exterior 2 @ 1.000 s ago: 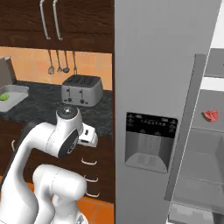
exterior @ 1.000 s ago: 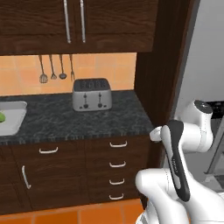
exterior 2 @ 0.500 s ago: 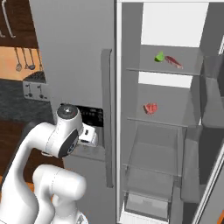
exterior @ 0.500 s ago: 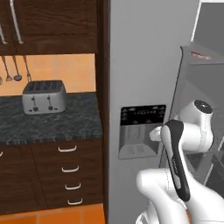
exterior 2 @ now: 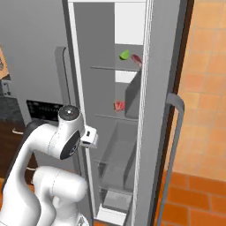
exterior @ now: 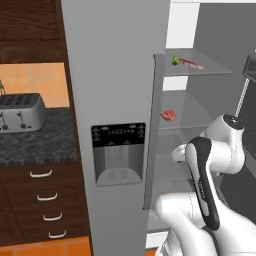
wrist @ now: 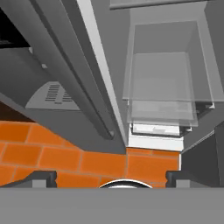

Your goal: Place one lemon wedge and one steak in each tupperware on the nearby counter, to pack two identical lunches.

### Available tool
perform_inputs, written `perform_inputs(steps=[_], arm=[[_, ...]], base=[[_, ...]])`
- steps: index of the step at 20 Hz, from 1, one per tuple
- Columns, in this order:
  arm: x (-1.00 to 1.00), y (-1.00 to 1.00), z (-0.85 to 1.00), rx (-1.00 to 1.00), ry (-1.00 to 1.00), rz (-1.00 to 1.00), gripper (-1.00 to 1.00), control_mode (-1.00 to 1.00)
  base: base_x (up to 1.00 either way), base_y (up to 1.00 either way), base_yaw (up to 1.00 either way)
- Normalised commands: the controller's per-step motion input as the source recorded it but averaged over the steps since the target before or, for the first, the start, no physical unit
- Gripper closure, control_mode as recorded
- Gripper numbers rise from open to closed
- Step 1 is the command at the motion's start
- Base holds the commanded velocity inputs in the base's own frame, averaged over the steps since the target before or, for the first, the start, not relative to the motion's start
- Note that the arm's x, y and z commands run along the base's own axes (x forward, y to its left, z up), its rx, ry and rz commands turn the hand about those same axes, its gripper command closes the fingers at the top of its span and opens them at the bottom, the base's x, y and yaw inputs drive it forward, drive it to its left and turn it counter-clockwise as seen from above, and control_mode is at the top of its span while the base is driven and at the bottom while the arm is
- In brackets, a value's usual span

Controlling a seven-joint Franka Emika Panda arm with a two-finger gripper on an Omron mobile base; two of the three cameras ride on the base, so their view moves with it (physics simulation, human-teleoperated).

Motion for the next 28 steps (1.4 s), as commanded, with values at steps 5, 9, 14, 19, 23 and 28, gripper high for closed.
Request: perform_inputs(steps=[5,9,14,19,23,28], arm=[[0.0,0.0,0.0,0.0,0.0,0.0,-1.0,1.0],[0.0,0.0,0.0,0.0,0.0,0.0,-1.0,1.0],[0.0,0.0,0.0,0.0,0.0,0.0,-1.0,1.0],[0.32,0.0,-0.07,0.0,0.0,0.0,-1.0,-1.0],[0.41,0.0,0.0,0.0,0.0,0.0,-1.0,-1.0],[0.62,-0.02,0.0,0.2,0.0,-0.14,-1.0,-1.0]], base=[[0.48,-0.23,0.0],[0.44,-0.52,0.0],[0.28,-0.27,0.0],[0.2,0.0,0.0],[0.0,0.0,0.0],[0.0,0.0,0.0]])
